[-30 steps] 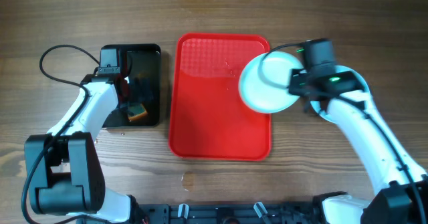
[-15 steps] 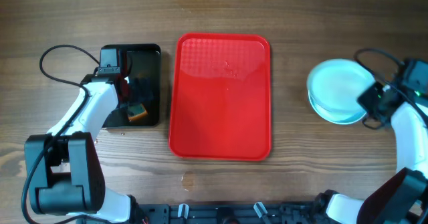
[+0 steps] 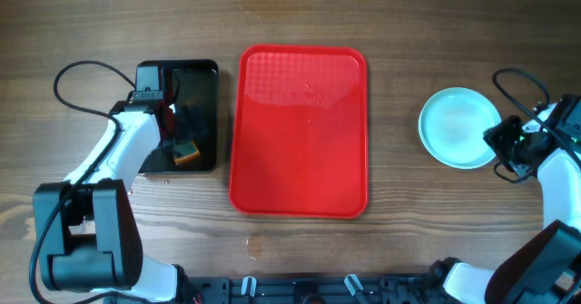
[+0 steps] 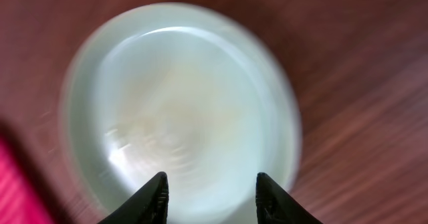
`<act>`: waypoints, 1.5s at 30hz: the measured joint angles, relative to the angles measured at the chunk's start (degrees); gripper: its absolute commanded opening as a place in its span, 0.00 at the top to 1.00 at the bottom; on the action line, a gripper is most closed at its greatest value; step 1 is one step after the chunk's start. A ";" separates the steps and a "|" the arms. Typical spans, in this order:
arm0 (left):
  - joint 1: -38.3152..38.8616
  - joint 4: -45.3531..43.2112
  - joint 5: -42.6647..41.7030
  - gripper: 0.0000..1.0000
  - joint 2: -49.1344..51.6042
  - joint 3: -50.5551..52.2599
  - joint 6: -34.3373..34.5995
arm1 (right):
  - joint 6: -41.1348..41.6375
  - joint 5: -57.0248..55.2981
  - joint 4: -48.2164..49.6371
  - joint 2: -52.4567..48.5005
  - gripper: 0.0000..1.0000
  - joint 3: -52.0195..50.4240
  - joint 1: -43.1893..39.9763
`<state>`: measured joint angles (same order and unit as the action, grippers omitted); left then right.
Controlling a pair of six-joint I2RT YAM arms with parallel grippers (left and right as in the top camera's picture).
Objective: Clean dirty plates on tray and stack at the side
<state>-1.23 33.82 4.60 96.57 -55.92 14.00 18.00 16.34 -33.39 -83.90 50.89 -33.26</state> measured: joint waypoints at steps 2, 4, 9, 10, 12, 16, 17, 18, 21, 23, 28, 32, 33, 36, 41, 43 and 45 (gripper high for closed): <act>0.00 0.00 0.00 0.00 0.00 0.00 0.00 | -1.33 3.56 -0.20 1.27 0.59 0.00 0.31; 0.00 0.00 0.00 0.00 0.00 0.00 0.00 | -2.29 6.95 -0.66 3.74 0.59 0.00 1.62; 0.00 0.00 0.00 0.00 0.00 0.00 0.00 | -5.79 12.24 -3.67 10.40 0.57 0.00 8.79; 0.00 0.00 0.00 0.00 0.00 0.00 0.00 | -6.38 12.83 -4.07 11.65 0.56 0.00 10.82; 0.00 0.00 0.00 0.00 0.00 0.00 0.00 | -7.85 13.66 -4.94 14.34 0.54 0.00 16.06; 0.00 0.00 0.00 0.00 0.00 0.00 0.00 | -10.10 14.53 -3.98 20.98 0.00 0.00 29.97; 0.00 0.00 0.00 0.00 0.00 0.00 0.00 | -10.49 14.45 -3.34 22.49 0.00 0.00 32.54; 0.00 0.02 0.00 0.00 0.00 0.00 0.00 | -10.58 14.47 -2.56 24.11 0.00 0.00 35.39; 0.00 0.00 0.00 0.00 0.00 0.00 0.00 | -10.82 14.71 -1.27 28.52 0.00 0.00 41.38; 0.00 0.00 0.00 0.00 0.00 0.00 0.00 | -10.25 14.73 -1.07 30.51 0.00 0.00 43.36; 0.00 0.00 0.00 0.00 0.00 0.00 0.00 | -3.85 14.71 -1.92 31.36 0.00 0.00 44.37; 0.00 0.00 0.00 0.00 0.00 0.00 0.00 | 2.21 14.05 -3.69 30.86 0.00 0.00 44.15; 0.00 0.00 0.00 0.00 0.00 0.00 0.00 | 2.43 14.05 -3.76 30.88 0.00 0.02 43.78; 0.00 0.00 0.00 0.00 0.00 0.00 0.00 | 0.68 14.05 -4.11 32.83 0.00 1.14 42.01; 0.00 0.00 0.00 0.00 0.00 0.00 0.00 | -7.85 11.43 -2.54 44.48 0.00 5.79 41.29; 0.00 0.00 0.00 0.00 0.00 0.00 0.00 | -10.29 8.09 -2.23 49.79 0.00 6.25 41.29; 0.00 0.02 0.00 0.00 0.00 0.00 0.00 | -12.37 2.82 -1.97 54.86 0.00 4.79 41.29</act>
<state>-1.23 33.85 4.60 96.57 -55.92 14.00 5.63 19.16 -35.35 -29.04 55.68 8.03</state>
